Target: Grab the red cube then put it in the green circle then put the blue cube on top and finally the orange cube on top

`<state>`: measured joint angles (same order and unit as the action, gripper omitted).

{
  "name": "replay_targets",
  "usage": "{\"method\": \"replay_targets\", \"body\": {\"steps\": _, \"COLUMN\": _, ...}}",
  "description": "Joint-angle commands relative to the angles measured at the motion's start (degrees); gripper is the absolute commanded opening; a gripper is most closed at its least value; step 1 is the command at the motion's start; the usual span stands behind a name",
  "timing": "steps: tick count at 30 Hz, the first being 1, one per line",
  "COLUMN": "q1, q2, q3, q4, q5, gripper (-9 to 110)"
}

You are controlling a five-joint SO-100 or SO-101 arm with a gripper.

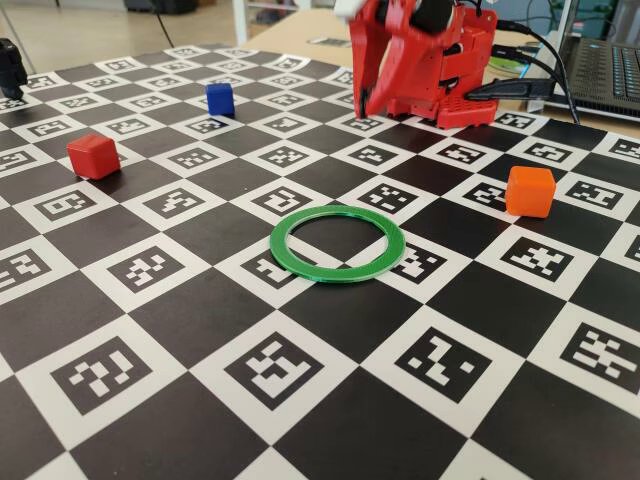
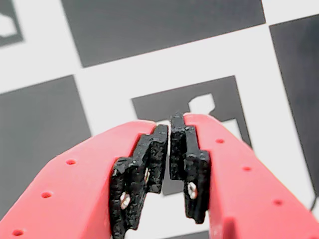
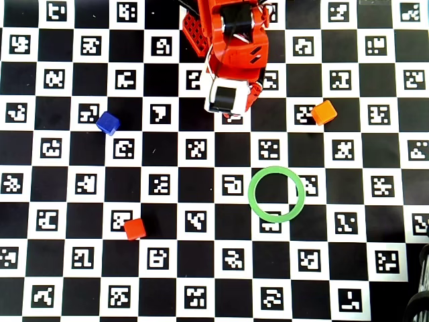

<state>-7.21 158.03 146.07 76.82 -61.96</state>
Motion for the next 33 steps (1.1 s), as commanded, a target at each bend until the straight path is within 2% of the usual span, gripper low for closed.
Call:
{"method": "replay_targets", "body": {"steps": 1, "q1": 2.72, "q2": -14.85, "q3": -26.63, "q4": 6.15, "q5": 6.77, "gripper": -6}}
{"method": "replay_targets", "body": {"steps": 3, "q1": 5.54, "q2": -23.82, "q3": -38.76, "q4": 10.37, "q5": 13.27, "gripper": -6}}
{"method": "replay_targets", "body": {"steps": 11, "q1": 15.91, "q2": -49.57, "q3": -73.65, "q4": 19.51, "q5": 25.49, "gripper": -6}}
{"method": "replay_targets", "body": {"steps": 16, "q1": 21.53, "q2": -60.03, "q3": -82.35, "q4": 20.39, "q5": 26.46, "gripper": 1}}
{"method": "replay_targets", "body": {"steps": 24, "q1": 26.89, "q2": -79.89, "q3": -95.10, "q4": 22.15, "q5": 30.94, "gripper": 24}}
{"method": "replay_targets", "body": {"steps": 29, "q1": 29.53, "q2": -86.22, "q3": -97.56, "q4": 16.88, "q5": 37.53, "gripper": 35}}
{"method": "replay_targets", "body": {"steps": 33, "q1": 31.20, "q2": -91.85, "q3": -107.23, "q4": 20.65, "q5": 37.97, "gripper": 42}}
